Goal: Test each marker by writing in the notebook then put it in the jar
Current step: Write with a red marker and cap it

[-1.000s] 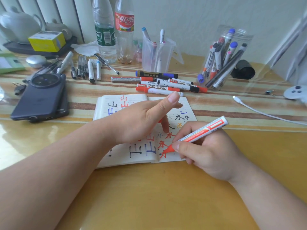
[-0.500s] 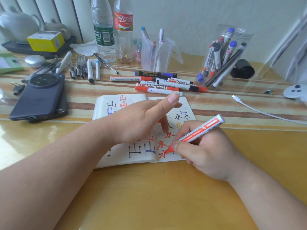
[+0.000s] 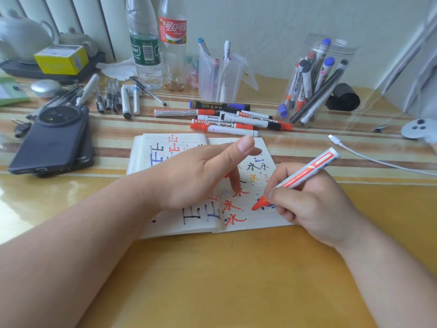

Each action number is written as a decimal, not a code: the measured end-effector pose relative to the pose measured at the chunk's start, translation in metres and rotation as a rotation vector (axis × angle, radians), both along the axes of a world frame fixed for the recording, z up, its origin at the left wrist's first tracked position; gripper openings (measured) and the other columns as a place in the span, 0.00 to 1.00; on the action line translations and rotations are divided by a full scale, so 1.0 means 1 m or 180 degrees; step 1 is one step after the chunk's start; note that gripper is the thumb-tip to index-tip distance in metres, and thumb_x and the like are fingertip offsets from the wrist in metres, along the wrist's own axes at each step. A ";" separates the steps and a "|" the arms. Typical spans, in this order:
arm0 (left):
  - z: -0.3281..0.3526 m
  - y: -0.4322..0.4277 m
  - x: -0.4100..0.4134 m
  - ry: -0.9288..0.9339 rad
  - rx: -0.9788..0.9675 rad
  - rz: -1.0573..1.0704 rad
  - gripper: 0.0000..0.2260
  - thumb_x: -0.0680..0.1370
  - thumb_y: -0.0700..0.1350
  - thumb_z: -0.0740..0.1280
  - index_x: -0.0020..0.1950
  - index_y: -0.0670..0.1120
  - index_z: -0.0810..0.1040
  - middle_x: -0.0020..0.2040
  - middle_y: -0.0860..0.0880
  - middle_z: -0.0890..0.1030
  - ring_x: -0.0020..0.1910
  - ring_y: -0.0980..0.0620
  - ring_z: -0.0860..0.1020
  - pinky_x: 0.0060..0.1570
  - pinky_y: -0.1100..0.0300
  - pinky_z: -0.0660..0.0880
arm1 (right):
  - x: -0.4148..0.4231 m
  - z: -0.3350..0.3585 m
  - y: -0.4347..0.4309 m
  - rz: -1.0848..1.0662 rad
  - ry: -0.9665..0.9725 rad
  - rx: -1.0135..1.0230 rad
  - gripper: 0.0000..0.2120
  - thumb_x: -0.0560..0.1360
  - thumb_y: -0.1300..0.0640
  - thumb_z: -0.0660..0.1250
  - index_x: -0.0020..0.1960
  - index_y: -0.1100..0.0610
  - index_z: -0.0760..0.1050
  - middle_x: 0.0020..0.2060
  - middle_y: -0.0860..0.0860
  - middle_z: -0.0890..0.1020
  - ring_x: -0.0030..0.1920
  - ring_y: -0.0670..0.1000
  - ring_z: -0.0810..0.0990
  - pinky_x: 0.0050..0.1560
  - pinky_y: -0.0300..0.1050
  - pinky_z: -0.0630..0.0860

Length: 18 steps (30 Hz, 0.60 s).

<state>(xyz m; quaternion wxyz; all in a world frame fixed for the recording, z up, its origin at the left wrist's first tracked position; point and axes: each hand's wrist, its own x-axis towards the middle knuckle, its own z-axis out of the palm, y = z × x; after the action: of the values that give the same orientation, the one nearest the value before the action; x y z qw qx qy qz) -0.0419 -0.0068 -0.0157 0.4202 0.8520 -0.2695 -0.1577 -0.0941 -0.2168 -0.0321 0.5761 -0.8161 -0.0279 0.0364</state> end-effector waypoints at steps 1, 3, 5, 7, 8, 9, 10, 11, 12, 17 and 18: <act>0.001 0.000 -0.001 0.0006 -0.0012 -0.0026 0.34 0.75 0.72 0.41 0.67 0.60 0.77 0.46 0.71 0.80 0.45 0.73 0.74 0.47 0.66 0.68 | 0.000 0.000 0.000 0.0035 0.0003 -0.0031 0.04 0.64 0.59 0.68 0.34 0.60 0.76 0.24 0.54 0.72 0.26 0.51 0.69 0.25 0.39 0.65; 0.001 -0.001 -0.003 0.0001 -0.0006 -0.0101 0.34 0.76 0.71 0.41 0.69 0.60 0.75 0.46 0.70 0.81 0.43 0.73 0.74 0.48 0.65 0.67 | -0.002 0.000 0.000 0.0121 -0.0038 -0.0097 0.04 0.64 0.59 0.69 0.34 0.60 0.76 0.24 0.52 0.73 0.27 0.50 0.69 0.27 0.40 0.66; 0.001 -0.001 -0.003 0.0015 -0.0014 -0.0144 0.33 0.76 0.71 0.41 0.71 0.62 0.72 0.47 0.66 0.83 0.42 0.72 0.74 0.47 0.64 0.66 | -0.002 -0.001 0.000 0.0196 -0.0084 -0.0148 0.04 0.65 0.58 0.69 0.34 0.59 0.77 0.24 0.51 0.74 0.27 0.49 0.70 0.28 0.40 0.66; 0.000 -0.001 -0.002 0.0034 -0.0018 -0.0154 0.32 0.76 0.71 0.41 0.72 0.63 0.71 0.47 0.64 0.83 0.43 0.70 0.75 0.48 0.63 0.66 | -0.003 -0.002 0.000 0.0227 -0.0113 -0.0156 0.04 0.65 0.58 0.70 0.35 0.58 0.78 0.24 0.49 0.74 0.27 0.48 0.70 0.29 0.40 0.67; -0.001 -0.001 -0.002 0.0038 -0.0020 -0.0155 0.32 0.76 0.71 0.41 0.72 0.64 0.71 0.48 0.64 0.83 0.44 0.70 0.75 0.49 0.62 0.67 | -0.003 -0.002 0.001 0.0238 -0.0131 -0.0166 0.04 0.66 0.58 0.70 0.35 0.58 0.78 0.24 0.49 0.74 0.27 0.48 0.70 0.29 0.40 0.67; -0.001 -0.001 -0.001 0.0040 -0.0021 -0.0155 0.32 0.76 0.71 0.41 0.72 0.63 0.71 0.48 0.65 0.83 0.44 0.70 0.75 0.49 0.62 0.67 | -0.003 -0.002 0.001 0.0246 -0.0146 -0.0179 0.04 0.66 0.58 0.71 0.35 0.58 0.78 0.24 0.49 0.74 0.26 0.48 0.70 0.29 0.40 0.66; -0.001 -0.001 -0.001 0.0040 -0.0022 -0.0153 0.32 0.76 0.71 0.41 0.71 0.63 0.71 0.48 0.65 0.83 0.44 0.70 0.75 0.48 0.62 0.67 | -0.003 -0.002 0.002 0.0242 -0.0155 -0.0192 0.04 0.66 0.58 0.70 0.35 0.58 0.78 0.23 0.49 0.74 0.26 0.47 0.70 0.29 0.40 0.66; 0.000 -0.002 -0.002 0.0042 -0.0015 -0.0147 0.32 0.76 0.71 0.41 0.71 0.63 0.72 0.47 0.66 0.83 0.42 0.71 0.75 0.47 0.63 0.67 | -0.003 -0.002 0.002 0.0232 -0.0160 -0.0210 0.04 0.66 0.58 0.70 0.35 0.58 0.78 0.23 0.48 0.73 0.26 0.47 0.69 0.28 0.39 0.66; 0.001 -0.002 -0.002 0.0047 0.0001 -0.0138 0.32 0.76 0.71 0.41 0.72 0.63 0.71 0.47 0.66 0.82 0.41 0.71 0.75 0.45 0.64 0.67 | -0.003 -0.002 0.002 0.0223 -0.0165 -0.0239 0.04 0.65 0.58 0.70 0.34 0.57 0.78 0.23 0.48 0.73 0.26 0.47 0.69 0.28 0.39 0.65; 0.002 -0.002 -0.003 0.0040 0.0028 -0.0114 0.33 0.75 0.71 0.41 0.70 0.61 0.74 0.46 0.71 0.80 0.41 0.71 0.75 0.45 0.64 0.68 | -0.004 0.000 0.002 0.0356 -0.0136 -0.0377 0.04 0.63 0.59 0.69 0.32 0.59 0.76 0.23 0.49 0.73 0.27 0.48 0.69 0.28 0.42 0.65; 0.002 -0.002 -0.003 0.0035 0.0034 -0.0112 0.34 0.76 0.71 0.41 0.69 0.61 0.75 0.46 0.71 0.80 0.41 0.71 0.75 0.45 0.63 0.68 | -0.005 0.000 0.002 0.0375 -0.0134 -0.0375 0.04 0.63 0.59 0.69 0.33 0.60 0.76 0.23 0.49 0.73 0.27 0.48 0.70 0.28 0.41 0.65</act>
<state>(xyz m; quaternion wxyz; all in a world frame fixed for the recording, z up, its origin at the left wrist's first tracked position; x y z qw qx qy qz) -0.0449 -0.0093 -0.0138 0.4143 0.8485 -0.2813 -0.1712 -0.0987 -0.2147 -0.0318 0.5233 -0.8461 -0.0859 0.0546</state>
